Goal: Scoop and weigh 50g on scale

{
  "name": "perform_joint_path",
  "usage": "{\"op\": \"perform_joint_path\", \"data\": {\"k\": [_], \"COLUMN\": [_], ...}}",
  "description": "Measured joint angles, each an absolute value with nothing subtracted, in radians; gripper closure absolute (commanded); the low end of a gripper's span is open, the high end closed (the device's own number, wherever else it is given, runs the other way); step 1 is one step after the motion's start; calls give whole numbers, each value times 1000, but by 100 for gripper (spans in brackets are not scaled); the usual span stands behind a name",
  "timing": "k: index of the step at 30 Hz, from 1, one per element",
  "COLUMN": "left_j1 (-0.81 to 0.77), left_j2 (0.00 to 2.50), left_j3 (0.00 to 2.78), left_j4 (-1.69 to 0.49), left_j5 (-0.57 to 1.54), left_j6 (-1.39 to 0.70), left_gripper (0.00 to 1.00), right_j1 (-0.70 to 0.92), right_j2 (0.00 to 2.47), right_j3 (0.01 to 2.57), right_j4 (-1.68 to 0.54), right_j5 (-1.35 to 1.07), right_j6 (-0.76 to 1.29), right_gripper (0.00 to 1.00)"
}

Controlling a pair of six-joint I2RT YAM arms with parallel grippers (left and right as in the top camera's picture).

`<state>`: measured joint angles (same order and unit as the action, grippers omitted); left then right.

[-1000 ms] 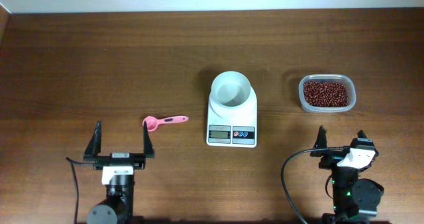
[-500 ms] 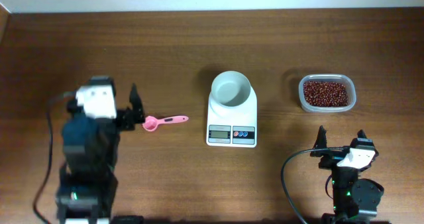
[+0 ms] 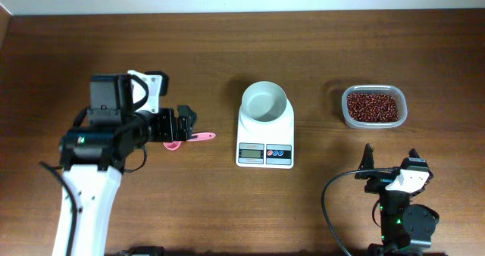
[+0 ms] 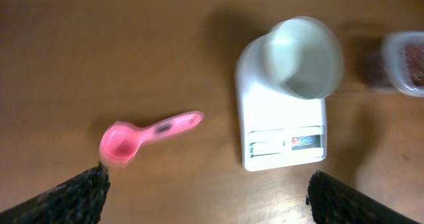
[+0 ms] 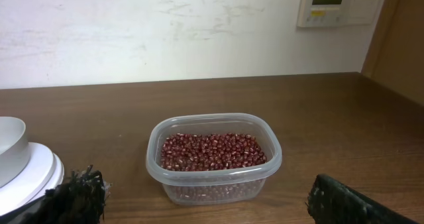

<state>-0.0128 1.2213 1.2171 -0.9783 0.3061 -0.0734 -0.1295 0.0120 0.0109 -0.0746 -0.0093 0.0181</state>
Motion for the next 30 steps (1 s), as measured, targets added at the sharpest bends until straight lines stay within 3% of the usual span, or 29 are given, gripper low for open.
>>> {"op": "perform_joint_path", "data": {"k": [4, 6, 7, 8, 14, 20, 30], "left_j1": [-12, -12, -12, -12, -12, -12, -12], "left_j2": [1324, 1370, 1401, 1436, 1623, 1743, 1824], "left_j3": [1222, 1222, 1222, 1222, 1222, 1222, 1146], "left_j4": [-1146, -1145, -1144, -1144, -1144, -1098, -941], "left_j5": [68, 16, -3, -15, -6, 0, -31], "left_j6": [-528, -684, -749, -817, -1107, -1223, -1239], "left_gripper": [2, 14, 29, 37, 40, 53, 59], "right_j1": [-130, -129, -130, -129, -130, -130, -130], "right_j2": [12, 12, 12, 12, 12, 12, 12], "right_j3": [11, 11, 11, 11, 11, 11, 11], "right_j4": [-75, -75, -75, -75, -75, -75, -75], "right_j5": [-9, -9, -9, -9, -9, -9, -9], "right_j6": [19, 19, 19, 19, 19, 19, 19], "right_gripper": [1, 1, 1, 1, 1, 1, 1]}}
